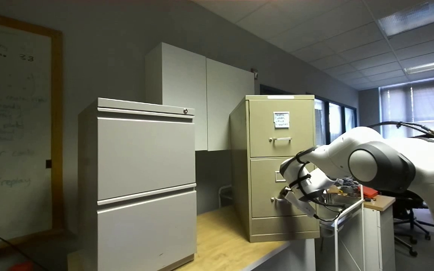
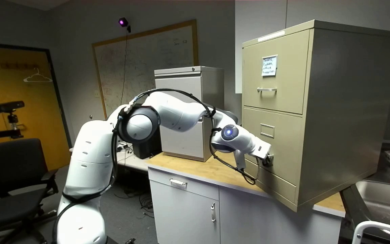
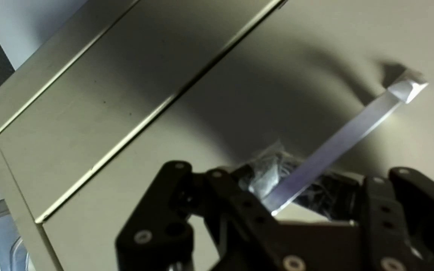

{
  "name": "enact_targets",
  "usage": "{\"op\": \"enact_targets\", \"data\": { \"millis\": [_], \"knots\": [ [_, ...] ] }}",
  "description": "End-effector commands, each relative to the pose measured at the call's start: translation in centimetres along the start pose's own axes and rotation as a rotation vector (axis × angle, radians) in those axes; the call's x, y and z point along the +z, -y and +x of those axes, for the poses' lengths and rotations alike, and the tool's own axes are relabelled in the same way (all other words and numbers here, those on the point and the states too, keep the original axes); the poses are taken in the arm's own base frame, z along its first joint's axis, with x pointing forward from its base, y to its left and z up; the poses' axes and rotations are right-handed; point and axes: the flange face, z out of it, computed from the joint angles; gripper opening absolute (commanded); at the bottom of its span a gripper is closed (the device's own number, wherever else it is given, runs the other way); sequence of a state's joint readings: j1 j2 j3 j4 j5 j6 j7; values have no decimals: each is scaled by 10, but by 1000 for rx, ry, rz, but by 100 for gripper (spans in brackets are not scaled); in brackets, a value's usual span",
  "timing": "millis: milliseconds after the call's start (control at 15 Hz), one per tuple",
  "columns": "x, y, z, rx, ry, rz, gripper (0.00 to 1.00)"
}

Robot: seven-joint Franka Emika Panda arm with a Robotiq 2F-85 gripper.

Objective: Open the bottom drawer of the right cabinet

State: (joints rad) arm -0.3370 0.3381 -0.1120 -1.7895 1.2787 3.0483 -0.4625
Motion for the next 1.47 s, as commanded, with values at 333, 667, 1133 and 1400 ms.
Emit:
{"op": "enact_targets", "data": {
  "millis": [333,667,1133,1400],
  "knots": [
    [-25,-25,-50,114,-31,-98,0],
    [-26,-25,-48,114,-34,-97,0],
    [-42,-21,-50,75,106,68,32],
    [-69,-58,-28,228,97,26,62]
  ]
}}
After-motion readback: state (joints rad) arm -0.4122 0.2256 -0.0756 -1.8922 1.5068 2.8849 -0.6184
